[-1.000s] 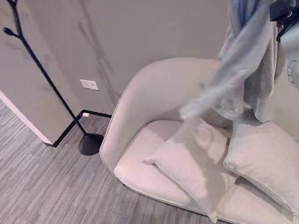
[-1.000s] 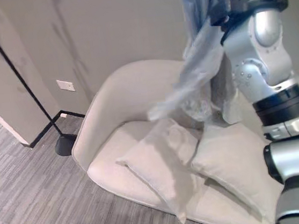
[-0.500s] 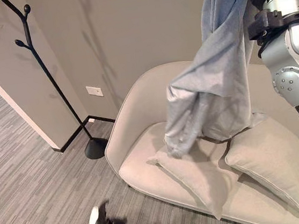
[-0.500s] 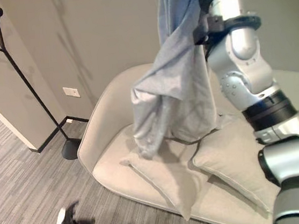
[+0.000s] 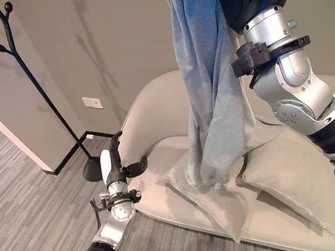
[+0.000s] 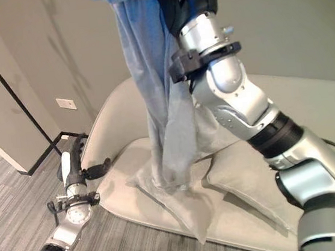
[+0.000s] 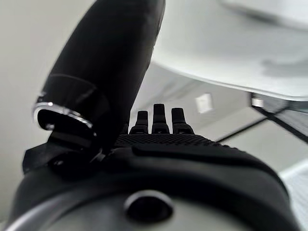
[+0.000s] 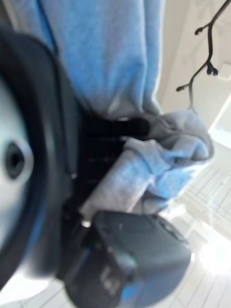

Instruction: Hang the clothes on the sofa on the clothes rack.

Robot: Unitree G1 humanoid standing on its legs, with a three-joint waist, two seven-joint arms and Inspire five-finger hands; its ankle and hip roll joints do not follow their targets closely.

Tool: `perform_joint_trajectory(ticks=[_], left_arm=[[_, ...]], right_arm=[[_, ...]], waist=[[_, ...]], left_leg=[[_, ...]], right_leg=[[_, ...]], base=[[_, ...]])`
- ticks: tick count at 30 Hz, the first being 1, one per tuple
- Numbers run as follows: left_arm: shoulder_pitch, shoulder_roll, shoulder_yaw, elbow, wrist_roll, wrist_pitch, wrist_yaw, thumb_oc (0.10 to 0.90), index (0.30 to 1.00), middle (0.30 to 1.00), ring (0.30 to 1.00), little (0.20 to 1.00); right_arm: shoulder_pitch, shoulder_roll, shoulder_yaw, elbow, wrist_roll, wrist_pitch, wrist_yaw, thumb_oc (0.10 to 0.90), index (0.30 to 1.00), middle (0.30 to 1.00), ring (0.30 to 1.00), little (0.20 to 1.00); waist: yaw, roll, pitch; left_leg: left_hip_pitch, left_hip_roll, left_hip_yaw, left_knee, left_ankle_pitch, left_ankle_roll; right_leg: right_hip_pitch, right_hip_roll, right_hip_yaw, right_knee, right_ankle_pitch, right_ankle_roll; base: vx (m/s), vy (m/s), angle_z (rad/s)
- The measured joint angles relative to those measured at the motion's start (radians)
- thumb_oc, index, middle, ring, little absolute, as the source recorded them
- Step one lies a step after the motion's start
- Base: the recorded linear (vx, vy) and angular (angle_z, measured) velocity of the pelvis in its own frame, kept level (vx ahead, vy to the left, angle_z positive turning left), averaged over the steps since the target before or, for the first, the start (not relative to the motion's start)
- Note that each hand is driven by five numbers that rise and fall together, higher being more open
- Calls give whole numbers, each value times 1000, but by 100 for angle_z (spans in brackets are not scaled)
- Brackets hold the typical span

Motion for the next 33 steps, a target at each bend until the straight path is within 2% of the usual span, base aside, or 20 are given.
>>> perform_joint_trajectory(ticks=[28, 29, 30, 31, 33], left_arm=[[21, 0, -1, 0, 0, 10, 0, 800, 900, 900, 900, 900], [18, -36, -19, -33, -110, 19, -15, 800, 900, 900, 900, 900], [-128, -84, -194, 3, -280, 20, -73, 800, 900, 900, 900, 900], [-193, -100, -297, -7, -281, 17, -131, 800, 900, 900, 900, 900], [-209, -172, -309, -56, -264, -16, -214, 800, 900, 900, 900, 900]], right_arm=[[0, 0, 0, 0, 0, 0, 0, 400, 300, 300, 300, 300], [-8, 84, -16, 30, 3, -2, 2, 400, 300, 300, 300, 300], [-67, 267, -6, 124, 34, -35, -26, 400, 300, 300, 300, 300], [-85, 276, 31, 126, 37, -30, -22, 400, 300, 300, 300, 300], [-93, 247, 80, 82, 38, -17, -2, 400, 300, 300, 300, 300]], waist=[[5, -5, 9], [-14, -3, 6], [-18, 13, 8], [-19, 8, 11], [-42, -28, 15]], left_leg=[[-9, -3, 0, 0, -1, 1], [-11, 0, 10, 1, -7, -4], [-26, -8, 27, 0, -6, 9], [-31, -11, 27, 0, 0, 12], [-28, -13, 25, 0, 0, 13]], right_leg=[[1, 2, -1, -23, 13, 3], [-25, 1, 9, -9, 13, 2], [-41, -8, 43, -11, 20, 6], [-44, -8, 42, -16, 29, 3], [-39, -8, 37, -24, 31, 3]], base=[[0, 0, 0], [-6, -3, -22], [-7, 4, -23], [0, 0, -16], [0, 0, -4]])
